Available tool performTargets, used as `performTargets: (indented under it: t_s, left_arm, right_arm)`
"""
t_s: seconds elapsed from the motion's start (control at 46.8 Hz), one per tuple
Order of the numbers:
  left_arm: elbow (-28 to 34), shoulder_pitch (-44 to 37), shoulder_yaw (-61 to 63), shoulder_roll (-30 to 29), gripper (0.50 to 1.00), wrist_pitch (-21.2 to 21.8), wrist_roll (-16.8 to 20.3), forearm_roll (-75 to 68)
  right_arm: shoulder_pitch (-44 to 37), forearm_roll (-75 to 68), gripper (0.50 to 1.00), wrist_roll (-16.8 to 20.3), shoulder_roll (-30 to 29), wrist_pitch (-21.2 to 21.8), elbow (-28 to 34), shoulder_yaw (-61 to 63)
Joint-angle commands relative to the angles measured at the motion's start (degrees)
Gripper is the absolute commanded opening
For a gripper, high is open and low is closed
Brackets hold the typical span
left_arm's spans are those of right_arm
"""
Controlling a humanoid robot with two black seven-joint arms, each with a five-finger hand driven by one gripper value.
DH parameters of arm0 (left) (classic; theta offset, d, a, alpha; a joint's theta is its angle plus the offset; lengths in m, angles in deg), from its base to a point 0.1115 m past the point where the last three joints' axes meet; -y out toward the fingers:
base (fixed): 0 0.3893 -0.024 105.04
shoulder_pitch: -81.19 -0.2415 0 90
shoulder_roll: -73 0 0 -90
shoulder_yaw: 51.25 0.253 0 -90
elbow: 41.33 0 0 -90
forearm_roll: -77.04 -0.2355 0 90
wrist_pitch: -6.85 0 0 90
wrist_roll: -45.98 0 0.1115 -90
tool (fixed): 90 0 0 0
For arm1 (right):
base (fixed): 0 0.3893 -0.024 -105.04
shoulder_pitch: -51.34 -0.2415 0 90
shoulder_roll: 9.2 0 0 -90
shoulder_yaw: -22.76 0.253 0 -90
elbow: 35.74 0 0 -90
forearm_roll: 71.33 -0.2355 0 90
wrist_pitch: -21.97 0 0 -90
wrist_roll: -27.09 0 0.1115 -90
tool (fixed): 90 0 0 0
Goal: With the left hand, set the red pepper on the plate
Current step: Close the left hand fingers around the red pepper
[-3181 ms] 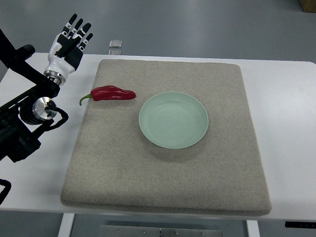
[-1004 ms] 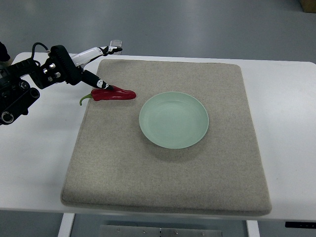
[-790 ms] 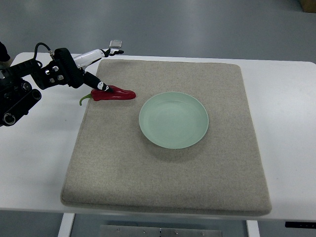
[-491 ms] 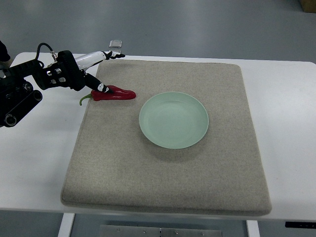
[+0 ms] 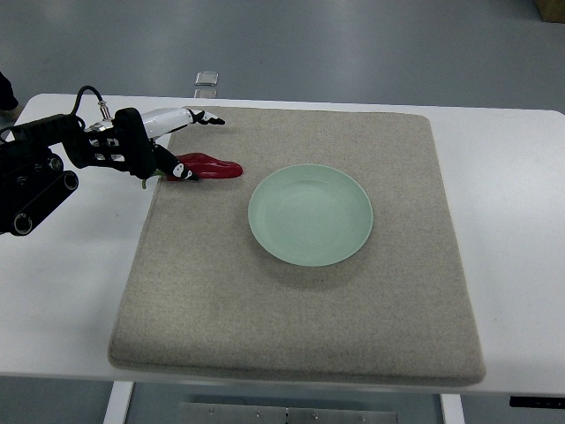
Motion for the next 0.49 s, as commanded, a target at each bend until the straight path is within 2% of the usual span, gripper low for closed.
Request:
performTargets:
  t_s: [0.0,0.47]
  left_arm:
    - [0.0,0.06,0.67,-0.08,0.881,0.85,0.0,-0.1]
    - [0.09,0.41,1.55,-0.35,0.825,1.29,0.09,-0.46]
  right_arm:
    - [0.0,0.0,0.928,0.0,0.0,0.0,0.0,0.0]
    - [0.0,0.0,0.928,0.0,0.0,0.0,0.0,0.0]
